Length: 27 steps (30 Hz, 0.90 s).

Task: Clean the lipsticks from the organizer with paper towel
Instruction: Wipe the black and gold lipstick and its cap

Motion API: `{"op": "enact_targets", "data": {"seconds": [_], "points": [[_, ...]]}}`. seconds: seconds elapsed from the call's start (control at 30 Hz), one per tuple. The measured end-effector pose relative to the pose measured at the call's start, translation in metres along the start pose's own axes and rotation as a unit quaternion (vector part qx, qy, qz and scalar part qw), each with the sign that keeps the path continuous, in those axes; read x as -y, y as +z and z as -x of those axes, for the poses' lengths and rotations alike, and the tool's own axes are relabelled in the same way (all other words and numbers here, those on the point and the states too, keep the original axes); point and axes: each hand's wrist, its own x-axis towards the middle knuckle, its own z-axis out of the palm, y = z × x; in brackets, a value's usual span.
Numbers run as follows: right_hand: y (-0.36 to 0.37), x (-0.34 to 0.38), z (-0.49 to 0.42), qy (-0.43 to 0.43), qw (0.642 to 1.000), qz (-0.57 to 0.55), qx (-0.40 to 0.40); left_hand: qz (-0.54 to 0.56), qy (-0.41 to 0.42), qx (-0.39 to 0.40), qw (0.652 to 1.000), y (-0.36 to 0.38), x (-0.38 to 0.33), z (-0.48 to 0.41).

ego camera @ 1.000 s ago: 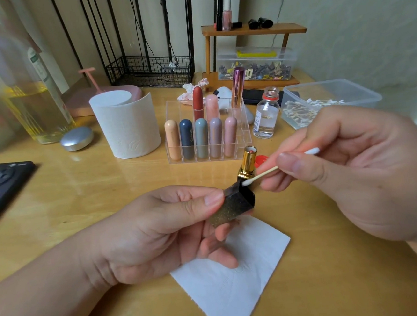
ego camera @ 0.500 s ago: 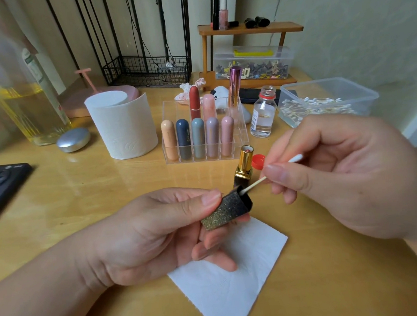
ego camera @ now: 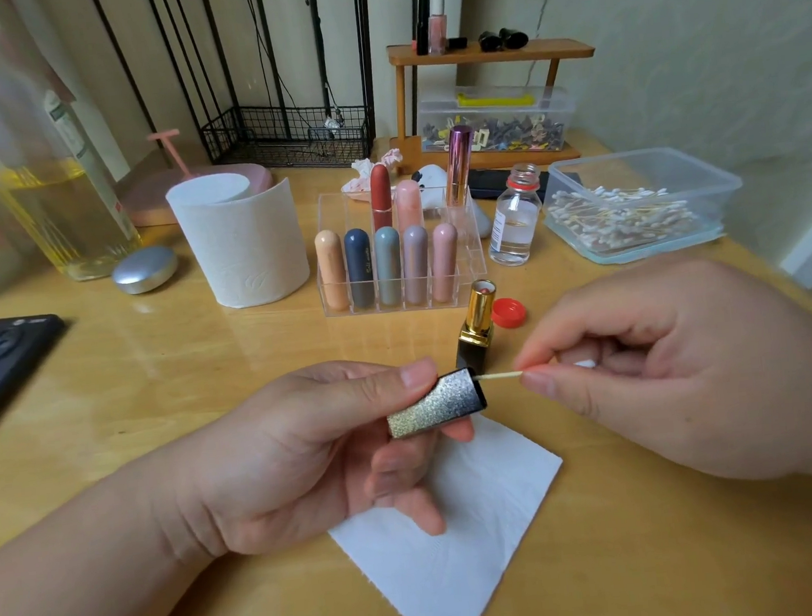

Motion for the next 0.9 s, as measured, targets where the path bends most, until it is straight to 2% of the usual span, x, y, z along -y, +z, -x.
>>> {"op": "enact_targets", "data": {"seconds": [0.2, 0.53, 0.67, 0.9], "points": [[0.0006, 0.0051, 0.0006, 0.002, 0.999, 0.041, 0.02, -0.004, 0.002, -0.006, 1.0, 0.0021, -0.0009, -0.0009], [0.0003, 0.0049, 0.0012, 0.025, 0.995, -0.03, 0.088, 0.0, 0.017, -0.014, 1.0, 0.0025, 0.0008, -0.0014], [0.0, 0.0057, 0.0015, 0.036, 0.993, -0.079, 0.081, -0.003, 0.023, -0.018, 1.0, 0.003, 0.0009, -0.0012], [0.0027, 0.0063, 0.0001, 0.033, 0.995, -0.092, 0.034, 0.007, 0.037, -0.016, 0.999, 0.0016, 0.001, -0.001]]}}
